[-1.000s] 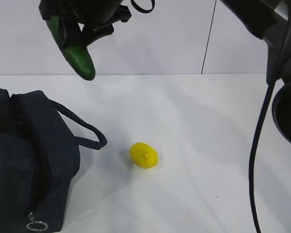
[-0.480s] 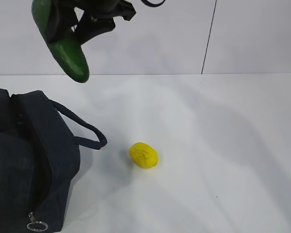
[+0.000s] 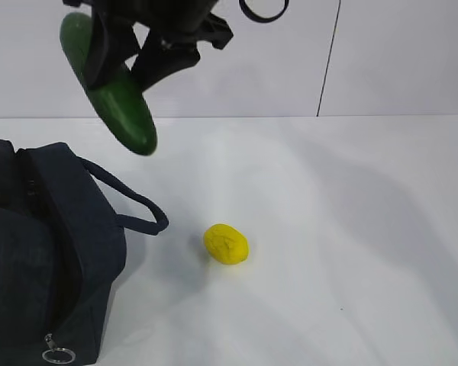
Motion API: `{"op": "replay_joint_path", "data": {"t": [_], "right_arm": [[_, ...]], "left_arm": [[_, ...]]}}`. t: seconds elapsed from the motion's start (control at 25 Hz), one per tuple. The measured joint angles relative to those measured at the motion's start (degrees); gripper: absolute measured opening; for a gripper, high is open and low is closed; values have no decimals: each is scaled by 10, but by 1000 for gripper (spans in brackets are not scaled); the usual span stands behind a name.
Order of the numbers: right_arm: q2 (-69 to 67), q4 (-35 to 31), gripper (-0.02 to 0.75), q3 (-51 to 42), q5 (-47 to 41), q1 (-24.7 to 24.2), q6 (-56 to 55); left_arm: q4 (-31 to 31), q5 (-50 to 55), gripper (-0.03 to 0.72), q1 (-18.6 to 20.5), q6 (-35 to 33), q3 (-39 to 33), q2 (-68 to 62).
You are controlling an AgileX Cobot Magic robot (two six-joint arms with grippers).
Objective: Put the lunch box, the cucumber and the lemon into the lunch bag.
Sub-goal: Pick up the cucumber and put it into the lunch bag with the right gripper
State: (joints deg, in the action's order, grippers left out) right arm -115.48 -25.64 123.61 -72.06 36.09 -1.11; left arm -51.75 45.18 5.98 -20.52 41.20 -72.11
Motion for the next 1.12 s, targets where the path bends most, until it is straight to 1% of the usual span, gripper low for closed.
{"op": "replay_joint_path", "data": {"t": [0.12,0.28,0.4,0.56,0.68,0.88,1.12], "right_arm": [[12,-11,358,-48,1,0,0],[16,-39,357,-78,1,0,0],[17,-73,357,-83,2,0,0],[17,-90,357,-83,3,0,0],[17,-101,357,-83,3,0,-1],[4,-148,357,-83,4,0,-2],[-37,-164,357,-83,5,0,-2]], "left_arm": [[0,0,-6,0,-10,0,0],[-7,5,-6,0,-24,0,0],[-19,12,-6,0,-30,0,0],[-47,21,-6,0,-50,0,0],[-54,28,-6,0,-54,0,0],[-61,32,-6,0,-56,0,0],[-93,41,-6,0,-74,0,0]]}}
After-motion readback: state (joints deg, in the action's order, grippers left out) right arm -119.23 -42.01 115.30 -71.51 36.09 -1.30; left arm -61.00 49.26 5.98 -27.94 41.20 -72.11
